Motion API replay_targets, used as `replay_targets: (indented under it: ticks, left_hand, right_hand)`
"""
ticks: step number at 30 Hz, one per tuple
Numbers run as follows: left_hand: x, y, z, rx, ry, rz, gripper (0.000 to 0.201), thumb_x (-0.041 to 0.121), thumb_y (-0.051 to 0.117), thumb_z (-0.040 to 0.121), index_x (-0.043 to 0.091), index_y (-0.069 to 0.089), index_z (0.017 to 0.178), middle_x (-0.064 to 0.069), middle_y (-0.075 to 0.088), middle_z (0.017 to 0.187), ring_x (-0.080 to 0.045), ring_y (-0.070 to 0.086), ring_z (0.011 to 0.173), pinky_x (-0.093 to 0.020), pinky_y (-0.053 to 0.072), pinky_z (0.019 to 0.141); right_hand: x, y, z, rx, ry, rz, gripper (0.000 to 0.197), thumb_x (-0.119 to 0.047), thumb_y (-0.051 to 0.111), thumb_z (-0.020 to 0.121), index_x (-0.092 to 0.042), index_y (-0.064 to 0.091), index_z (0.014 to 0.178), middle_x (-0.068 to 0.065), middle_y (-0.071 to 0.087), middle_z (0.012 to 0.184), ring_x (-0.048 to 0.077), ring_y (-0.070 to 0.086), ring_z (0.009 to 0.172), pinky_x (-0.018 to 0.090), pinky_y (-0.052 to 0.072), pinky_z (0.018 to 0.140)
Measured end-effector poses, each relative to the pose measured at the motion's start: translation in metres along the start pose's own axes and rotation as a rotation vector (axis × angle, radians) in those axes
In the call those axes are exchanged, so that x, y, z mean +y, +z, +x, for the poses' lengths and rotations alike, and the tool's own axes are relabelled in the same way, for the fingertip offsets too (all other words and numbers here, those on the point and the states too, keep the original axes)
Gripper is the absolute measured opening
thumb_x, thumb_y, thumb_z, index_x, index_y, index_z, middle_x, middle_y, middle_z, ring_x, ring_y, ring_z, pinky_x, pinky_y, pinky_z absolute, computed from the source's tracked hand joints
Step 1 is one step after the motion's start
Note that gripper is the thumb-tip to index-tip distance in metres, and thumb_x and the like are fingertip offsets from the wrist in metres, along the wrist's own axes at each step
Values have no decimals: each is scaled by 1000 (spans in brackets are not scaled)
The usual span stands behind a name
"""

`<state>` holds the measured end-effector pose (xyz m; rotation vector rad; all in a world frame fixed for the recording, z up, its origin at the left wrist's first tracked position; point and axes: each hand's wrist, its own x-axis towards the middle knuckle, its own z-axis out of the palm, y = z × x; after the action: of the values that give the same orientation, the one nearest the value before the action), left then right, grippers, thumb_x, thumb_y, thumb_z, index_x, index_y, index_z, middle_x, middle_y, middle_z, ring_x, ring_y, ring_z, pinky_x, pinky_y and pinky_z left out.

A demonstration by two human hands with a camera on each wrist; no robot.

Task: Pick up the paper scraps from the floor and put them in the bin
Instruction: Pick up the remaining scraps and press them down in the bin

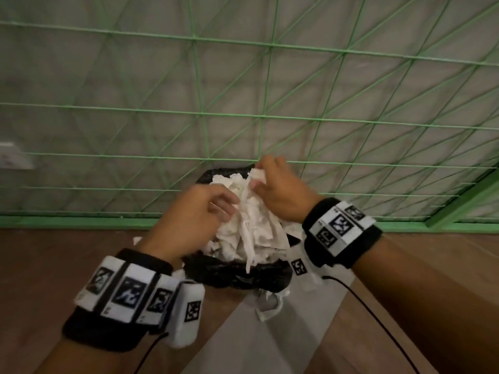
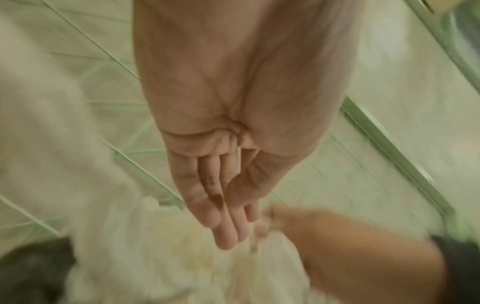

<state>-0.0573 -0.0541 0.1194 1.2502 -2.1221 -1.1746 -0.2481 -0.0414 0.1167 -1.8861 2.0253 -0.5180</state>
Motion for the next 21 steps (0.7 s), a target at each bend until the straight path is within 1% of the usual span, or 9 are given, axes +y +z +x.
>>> replay_targets:
  ticks: [2, 4, 6, 8, 11, 13, 16, 19, 21]
  left_hand:
    - [-10, -23, -5, 163, -19, -118, 41, -14, 47, 82, 19, 70, 90, -3, 72, 87, -17, 69, 78, -29, 53, 77]
    - [-32, -44, -12, 265, -113, -100, 34, -3, 56, 85, 29, 67, 88, -6, 70, 91, -18, 66, 81, -31, 50, 77]
    - [-48, -52, -24, 117, -288, 53, 19, 23, 70, 84, 37, 64, 95, -8, 68, 93, -20, 66, 84, -27, 47, 69]
    - [-56, -45, -33, -62, -375, 177, 28, 41, 77, 75, 36, 63, 98, -4, 69, 86, -15, 67, 75, -22, 46, 61]
    - [-48, -31, -37, -2, -353, 181, 24, 37, 79, 74, 21, 64, 85, -1, 66, 74, -5, 59, 51, -20, 41, 46]
    - [-42, -29, -34, 49, -335, 184, 19, 25, 80, 75, 16, 63, 78, -2, 64, 70, -5, 58, 46, -20, 42, 42]
    - [-29, -30, -26, 161, -222, 259, 16, 19, 77, 77, 21, 64, 69, 10, 58, 64, -5, 55, 59, -22, 36, 52]
    - [-22, -15, -10, 108, -110, 175, 16, 11, 74, 76, 23, 66, 69, 9, 66, 73, -7, 63, 72, -23, 46, 61]
    - [-25, 3, -3, 51, -62, 272, 17, 7, 72, 73, 23, 70, 67, 8, 68, 84, -12, 65, 83, -25, 51, 72]
  right_hand:
    - [2, 15, -5, -192, 39, -86, 52, -48, 34, 98, -19, 31, 140, 14, 40, 138, 32, 37, 127, 43, 32, 107]
    - [2, 24, -13, -317, 36, -87, 63, -59, 21, 96, -24, 20, 147, 14, 37, 146, 30, 32, 136, 47, 26, 112]
    - [2, 33, -21, -401, 28, -121, 70, -65, 11, 93, -26, 9, 151, 12, 28, 155, 28, 16, 146, 53, 13, 117]
    - [2, 46, -27, -479, 15, -207, 74, -67, 6, 91, -26, 1, 152, 6, 12, 161, 25, -4, 149, 55, -2, 118]
    - [-3, 47, -30, -495, 18, -197, 72, -65, 5, 92, -26, 4, 152, 5, 14, 161, 25, -4, 149, 55, -4, 118]
    - [-10, 30, -30, -411, 20, -86, 64, -61, 6, 95, -30, 16, 150, 1, 30, 156, 24, 13, 148, 57, 3, 118]
    - [-19, -1, -36, -125, -11, 42, 53, -59, 11, 97, -36, 40, 134, -1, 58, 133, 23, 49, 127, 54, 24, 113]
    - [-12, -23, -45, 192, 78, 228, 38, -50, 23, 100, -29, 52, 113, 2, 70, 98, 21, 64, 91, 42, 45, 90]
    - [23, -19, -47, 407, 248, 402, 19, -34, 39, 97, -25, 56, 98, 3, 72, 86, 17, 67, 83, 36, 45, 77]
